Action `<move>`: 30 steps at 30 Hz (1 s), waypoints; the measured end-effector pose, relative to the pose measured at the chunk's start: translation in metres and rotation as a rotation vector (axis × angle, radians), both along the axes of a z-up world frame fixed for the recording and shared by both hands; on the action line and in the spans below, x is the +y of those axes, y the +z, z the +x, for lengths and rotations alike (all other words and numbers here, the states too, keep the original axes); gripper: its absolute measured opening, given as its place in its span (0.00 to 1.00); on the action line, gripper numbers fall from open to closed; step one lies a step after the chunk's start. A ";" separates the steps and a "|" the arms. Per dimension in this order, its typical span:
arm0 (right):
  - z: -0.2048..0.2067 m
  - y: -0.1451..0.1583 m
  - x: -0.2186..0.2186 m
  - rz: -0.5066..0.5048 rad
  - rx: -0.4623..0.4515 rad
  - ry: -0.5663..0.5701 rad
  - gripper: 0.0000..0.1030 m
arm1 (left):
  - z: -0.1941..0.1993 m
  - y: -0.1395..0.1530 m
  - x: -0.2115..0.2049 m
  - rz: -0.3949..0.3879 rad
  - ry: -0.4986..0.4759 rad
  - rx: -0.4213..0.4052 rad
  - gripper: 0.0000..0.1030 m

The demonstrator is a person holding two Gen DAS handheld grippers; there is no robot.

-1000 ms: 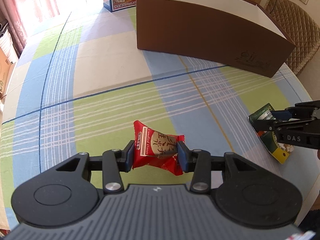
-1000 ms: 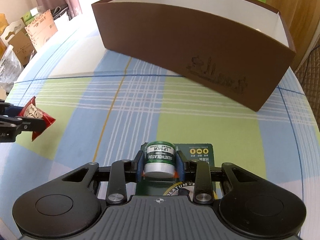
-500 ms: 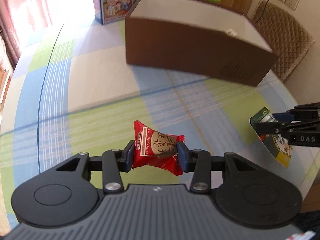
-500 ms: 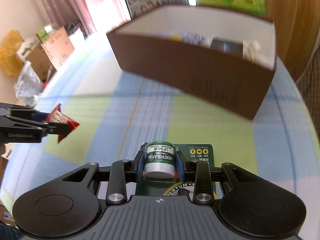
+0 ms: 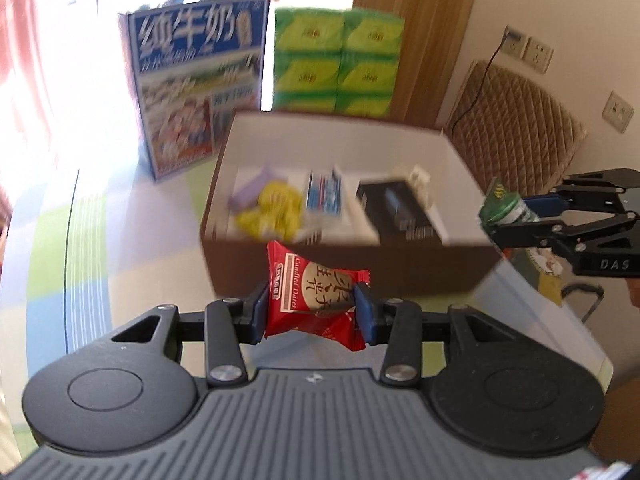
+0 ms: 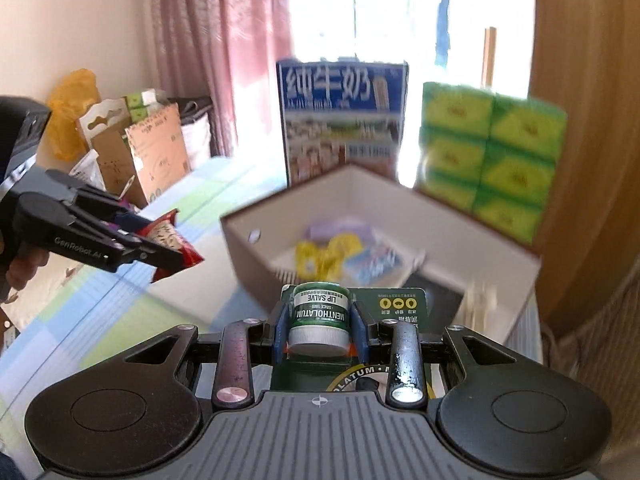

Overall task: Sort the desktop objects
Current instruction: 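Carry the candy packet and lip balm card over the brown box with both tools, then open the left tool to drop the candy while the right releases the lip balm card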

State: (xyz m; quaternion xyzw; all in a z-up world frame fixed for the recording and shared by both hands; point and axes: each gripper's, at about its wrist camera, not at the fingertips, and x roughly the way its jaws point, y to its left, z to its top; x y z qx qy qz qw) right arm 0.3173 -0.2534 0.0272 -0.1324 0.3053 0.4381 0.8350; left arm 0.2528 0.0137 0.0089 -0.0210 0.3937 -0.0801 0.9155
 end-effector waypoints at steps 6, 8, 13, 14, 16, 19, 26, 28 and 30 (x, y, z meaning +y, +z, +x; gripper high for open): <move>0.042 0.003 0.027 -0.019 -0.063 0.078 0.29 | 0.064 0.018 -0.008 -0.008 -0.032 -0.016 0.37; 0.054 -0.003 0.037 -0.035 -0.062 0.105 0.29 | 0.084 0.017 -0.012 -0.004 -0.044 -0.004 0.37; 0.081 -0.023 0.054 -0.086 -0.062 0.141 0.29 | 0.125 -0.001 -0.019 0.035 -0.053 0.043 0.37; 0.087 -0.027 0.056 -0.091 -0.059 0.143 0.29 | 0.132 -0.004 -0.019 0.035 -0.051 0.054 0.37; 0.097 -0.034 0.057 -0.099 -0.045 0.143 0.29 | 0.144 -0.012 -0.018 0.031 -0.051 0.079 0.37; 0.108 -0.044 0.059 -0.108 -0.019 0.149 0.29 | 0.155 -0.023 -0.017 0.045 -0.056 0.109 0.37; 0.115 -0.064 0.062 -0.126 0.026 0.177 0.29 | 0.173 -0.048 -0.018 0.071 -0.067 0.170 0.37; 0.116 -0.068 0.062 -0.127 0.033 0.178 0.29 | 0.177 -0.055 -0.018 0.079 -0.063 0.185 0.38; 0.118 -0.071 0.063 -0.126 0.040 0.180 0.29 | 0.181 -0.060 -0.017 0.083 -0.061 0.196 0.38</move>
